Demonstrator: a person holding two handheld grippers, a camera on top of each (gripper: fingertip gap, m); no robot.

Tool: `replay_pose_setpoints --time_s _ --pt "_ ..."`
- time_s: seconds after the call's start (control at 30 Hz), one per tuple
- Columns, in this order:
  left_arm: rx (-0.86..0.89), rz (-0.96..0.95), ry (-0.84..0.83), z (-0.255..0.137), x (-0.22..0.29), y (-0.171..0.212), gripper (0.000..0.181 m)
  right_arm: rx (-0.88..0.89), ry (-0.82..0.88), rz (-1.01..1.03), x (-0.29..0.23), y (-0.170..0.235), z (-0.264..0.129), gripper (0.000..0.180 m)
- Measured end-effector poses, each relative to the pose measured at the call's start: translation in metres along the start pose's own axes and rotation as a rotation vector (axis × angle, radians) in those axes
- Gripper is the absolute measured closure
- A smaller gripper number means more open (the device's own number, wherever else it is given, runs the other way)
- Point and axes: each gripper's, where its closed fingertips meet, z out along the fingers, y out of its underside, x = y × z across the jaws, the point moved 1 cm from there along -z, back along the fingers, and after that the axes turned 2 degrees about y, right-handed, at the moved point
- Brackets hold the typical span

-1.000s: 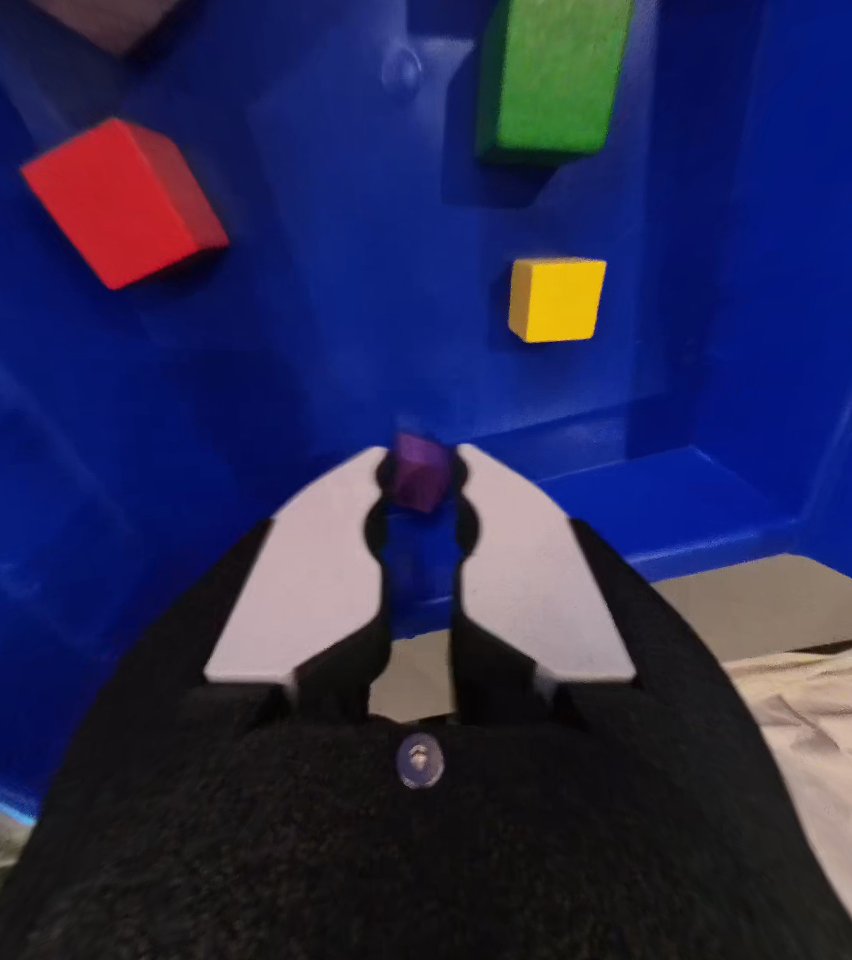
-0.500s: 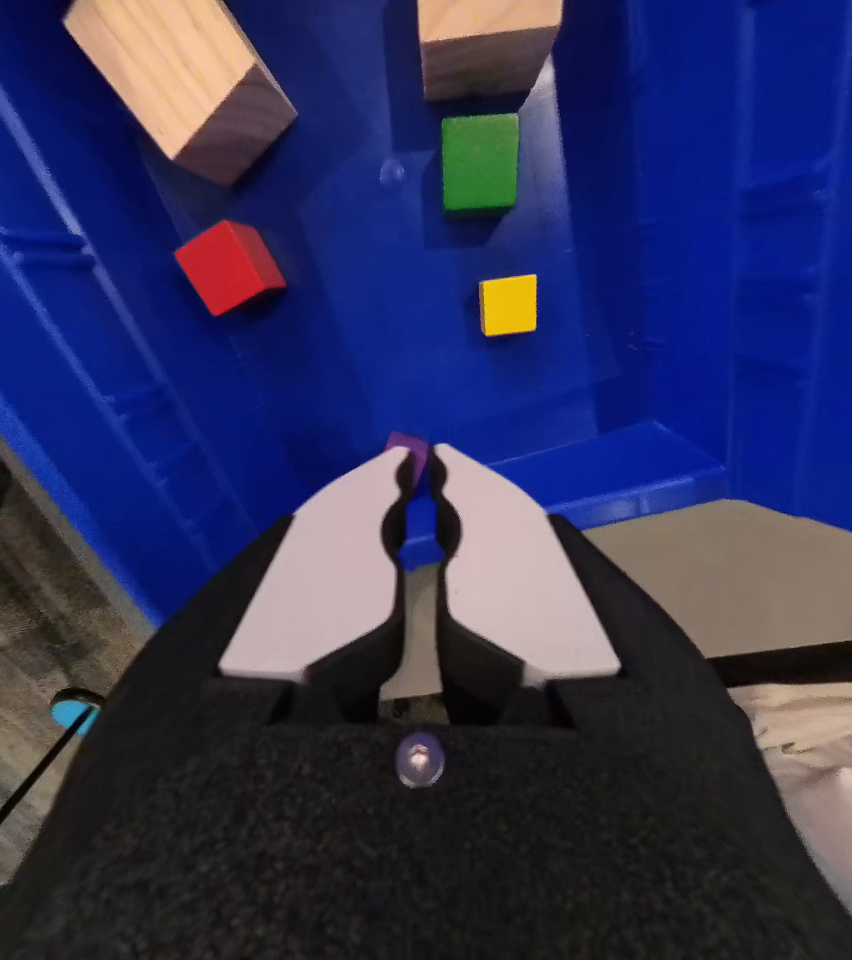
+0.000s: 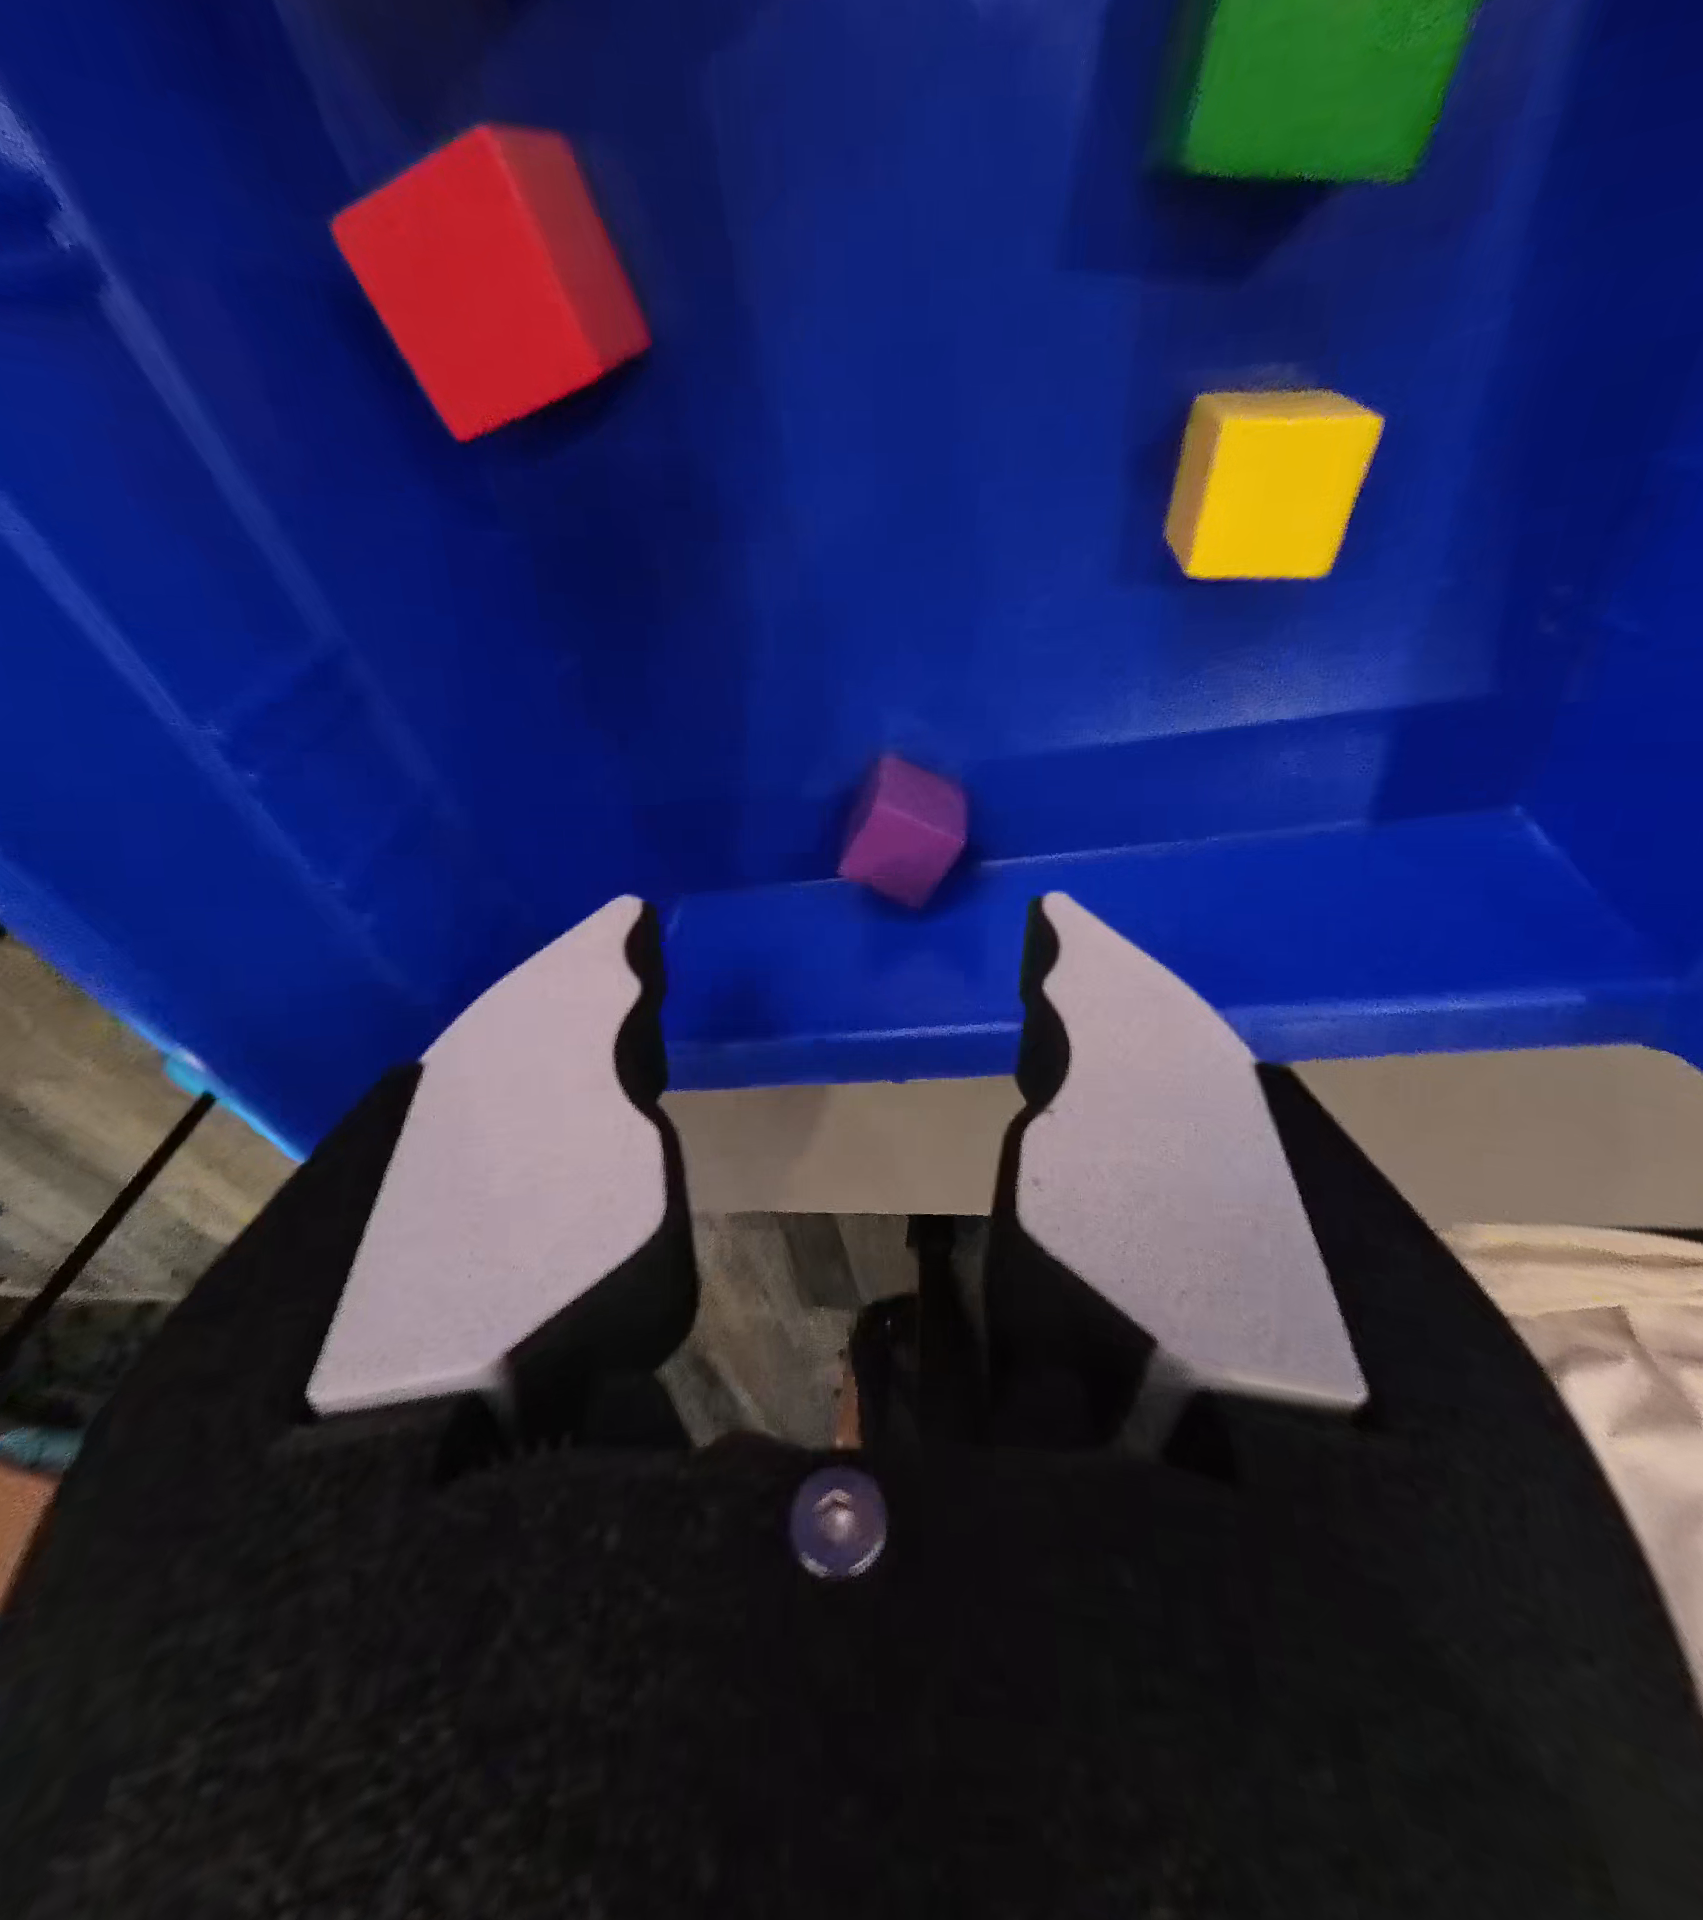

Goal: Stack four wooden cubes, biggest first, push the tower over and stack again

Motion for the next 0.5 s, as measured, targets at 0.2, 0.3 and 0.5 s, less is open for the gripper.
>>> replay_pose_setpoints --time_s 0.2,0.3,0.5 --pt "-0.023 0.031 -0.001 0.010 0.014 -0.006 0.116 0.000 -0.005 -0.001 -0.001 0.000 0.000 0.157" --pt "-0.037 0.037 -0.021 0.017 0.014 -0.006 0.116 0.002 -0.002 -0.006 -0.001 0.000 0.000 0.157" --pt "-0.068 0.037 -0.015 0.029 0.013 -0.003 0.131 0.001 -0.006 -0.004 -0.001 0.000 0.000 0.157"
